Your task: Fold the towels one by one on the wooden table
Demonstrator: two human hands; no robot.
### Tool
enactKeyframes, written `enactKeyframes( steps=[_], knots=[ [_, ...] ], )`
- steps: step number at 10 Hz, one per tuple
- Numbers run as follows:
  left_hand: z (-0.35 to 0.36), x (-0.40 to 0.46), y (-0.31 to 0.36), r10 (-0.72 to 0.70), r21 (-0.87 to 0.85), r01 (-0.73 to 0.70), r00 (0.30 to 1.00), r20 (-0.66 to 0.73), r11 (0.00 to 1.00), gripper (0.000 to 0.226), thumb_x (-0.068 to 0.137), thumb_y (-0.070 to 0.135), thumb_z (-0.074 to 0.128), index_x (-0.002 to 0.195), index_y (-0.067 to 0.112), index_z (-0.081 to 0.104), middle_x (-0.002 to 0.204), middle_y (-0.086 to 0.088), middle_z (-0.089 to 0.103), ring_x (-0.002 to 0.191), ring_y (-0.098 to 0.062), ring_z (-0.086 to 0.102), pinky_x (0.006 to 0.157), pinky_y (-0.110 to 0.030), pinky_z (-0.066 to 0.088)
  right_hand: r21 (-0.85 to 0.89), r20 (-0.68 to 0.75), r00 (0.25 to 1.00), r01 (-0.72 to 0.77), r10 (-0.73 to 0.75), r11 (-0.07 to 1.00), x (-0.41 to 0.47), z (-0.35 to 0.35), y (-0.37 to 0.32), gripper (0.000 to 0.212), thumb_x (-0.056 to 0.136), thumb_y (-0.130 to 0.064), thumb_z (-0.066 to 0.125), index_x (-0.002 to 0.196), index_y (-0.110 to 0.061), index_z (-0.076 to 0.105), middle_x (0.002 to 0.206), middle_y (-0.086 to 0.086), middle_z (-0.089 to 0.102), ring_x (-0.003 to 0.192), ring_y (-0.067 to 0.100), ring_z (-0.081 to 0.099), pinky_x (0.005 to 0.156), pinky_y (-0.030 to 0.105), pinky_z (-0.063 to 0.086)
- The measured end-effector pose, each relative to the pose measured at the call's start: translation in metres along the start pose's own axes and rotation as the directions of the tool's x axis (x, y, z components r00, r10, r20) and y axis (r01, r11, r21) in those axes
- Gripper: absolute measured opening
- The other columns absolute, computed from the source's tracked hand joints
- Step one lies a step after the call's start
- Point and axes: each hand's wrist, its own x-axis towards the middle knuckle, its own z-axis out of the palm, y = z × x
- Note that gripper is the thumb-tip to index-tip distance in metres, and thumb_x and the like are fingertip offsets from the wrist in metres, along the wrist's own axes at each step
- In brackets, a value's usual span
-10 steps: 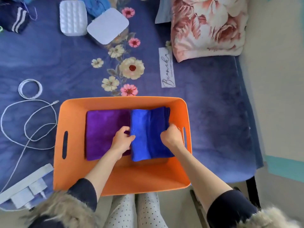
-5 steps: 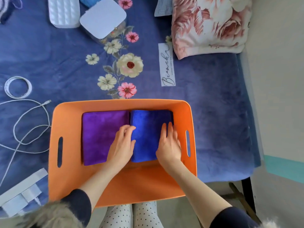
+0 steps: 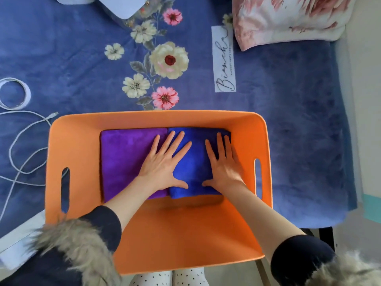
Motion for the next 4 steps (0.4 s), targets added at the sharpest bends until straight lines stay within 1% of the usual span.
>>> enactKeyframes(
  steps=[1,2,3,4],
  knots=[
    [0.004,0.004,0.004,-0.033,-0.011,0.032,0.999,-0.010,0.999,0.120,0.061,0.085,0.044,0.135,0.031,-0.033,0.143,0.001,-0.040,0.133,-0.024,-0.037,0.108,-0.054,-0.019,-0.036,0.028,1.000,-0.009,0.010,0.999,0.010,0.004,0.000,0.122,0.073,-0.054,0.069,0.145,-0.017,-0.022,0.152,0.019,-0.026,0.139,0.037,-0.025,0.115,0.044,-0.009],
    [0.003,0.007,0.003,-0.035,-0.006,0.035,0.999,0.012,0.999,0.120,0.060,0.087,0.040,0.132,0.032,-0.039,0.142,0.001,-0.043,0.132,-0.024,-0.038,0.107,-0.055,-0.019,-0.039,0.028,1.000,-0.012,0.013,0.999,0.011,0.002,-0.001,0.123,0.072,-0.053,0.071,0.145,-0.016,-0.021,0.151,0.019,-0.027,0.139,0.037,-0.025,0.113,0.044,-0.013],
    [0.000,0.004,0.005,-0.030,0.021,0.029,0.999,0.035,0.999,0.118,0.060,0.088,0.035,0.129,0.031,-0.042,0.140,0.001,-0.045,0.131,-0.023,-0.040,0.108,-0.055,-0.018,0.064,0.035,0.999,-0.019,0.016,0.998,0.003,-0.008,-0.008,0.115,0.075,-0.043,0.072,0.148,-0.016,-0.014,0.153,0.019,-0.024,0.140,0.035,-0.022,0.114,0.044,-0.010],
    [-0.006,0.003,0.006,-0.043,0.027,0.041,0.997,0.069,0.999,0.116,0.061,0.088,0.034,0.132,0.031,-0.038,0.139,0.001,-0.046,0.132,-0.023,-0.038,0.107,-0.054,-0.019,0.362,0.012,1.000,0.008,-0.014,0.932,-0.017,-0.040,-0.003,0.088,0.084,-0.036,0.065,0.150,-0.018,0.009,0.158,0.012,-0.006,0.145,0.027,-0.005,0.118,0.038,0.009]
  ],
)
